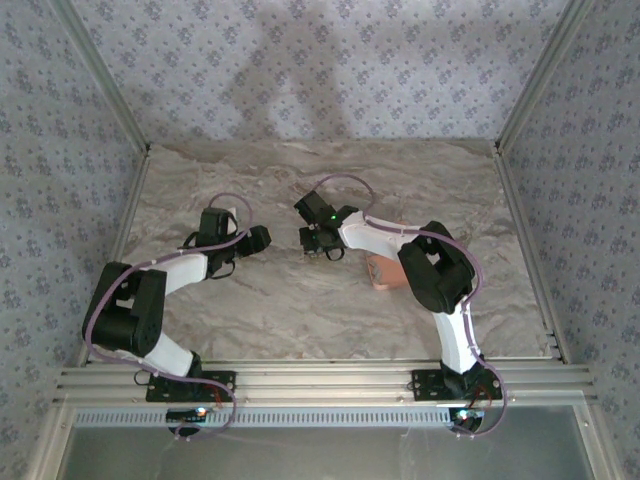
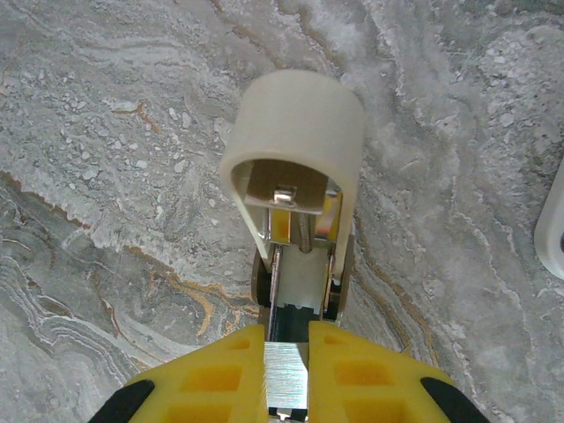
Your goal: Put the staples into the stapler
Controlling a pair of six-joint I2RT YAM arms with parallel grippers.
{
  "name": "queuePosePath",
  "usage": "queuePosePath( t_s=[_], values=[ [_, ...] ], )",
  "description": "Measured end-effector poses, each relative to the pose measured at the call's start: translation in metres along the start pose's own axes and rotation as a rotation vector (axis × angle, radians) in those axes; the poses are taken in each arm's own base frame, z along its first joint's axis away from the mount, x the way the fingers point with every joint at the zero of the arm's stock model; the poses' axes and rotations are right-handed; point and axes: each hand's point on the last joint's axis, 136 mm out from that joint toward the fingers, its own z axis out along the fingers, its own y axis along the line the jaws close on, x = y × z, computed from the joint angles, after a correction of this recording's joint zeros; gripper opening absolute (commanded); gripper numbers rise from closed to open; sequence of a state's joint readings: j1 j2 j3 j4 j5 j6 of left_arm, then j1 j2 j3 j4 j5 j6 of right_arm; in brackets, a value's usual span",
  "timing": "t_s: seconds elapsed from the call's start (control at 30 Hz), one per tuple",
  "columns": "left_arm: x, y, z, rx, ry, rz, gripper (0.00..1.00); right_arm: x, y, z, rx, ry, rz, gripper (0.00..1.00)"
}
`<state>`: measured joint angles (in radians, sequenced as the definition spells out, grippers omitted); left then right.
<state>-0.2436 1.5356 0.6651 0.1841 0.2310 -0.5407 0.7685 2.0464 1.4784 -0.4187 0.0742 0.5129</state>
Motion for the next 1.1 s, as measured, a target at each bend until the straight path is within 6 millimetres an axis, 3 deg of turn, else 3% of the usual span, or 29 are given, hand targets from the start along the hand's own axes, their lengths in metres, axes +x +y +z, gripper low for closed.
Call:
queuePosePath(
  t_s=[1.1],
  values=[
    [-0.0019,-0.0011,0.0020,0.001,0.000,0.000,0.86,0.0010,-0.0023,0.0035,0.022,-0.013,-0.003,0.16]
  ],
)
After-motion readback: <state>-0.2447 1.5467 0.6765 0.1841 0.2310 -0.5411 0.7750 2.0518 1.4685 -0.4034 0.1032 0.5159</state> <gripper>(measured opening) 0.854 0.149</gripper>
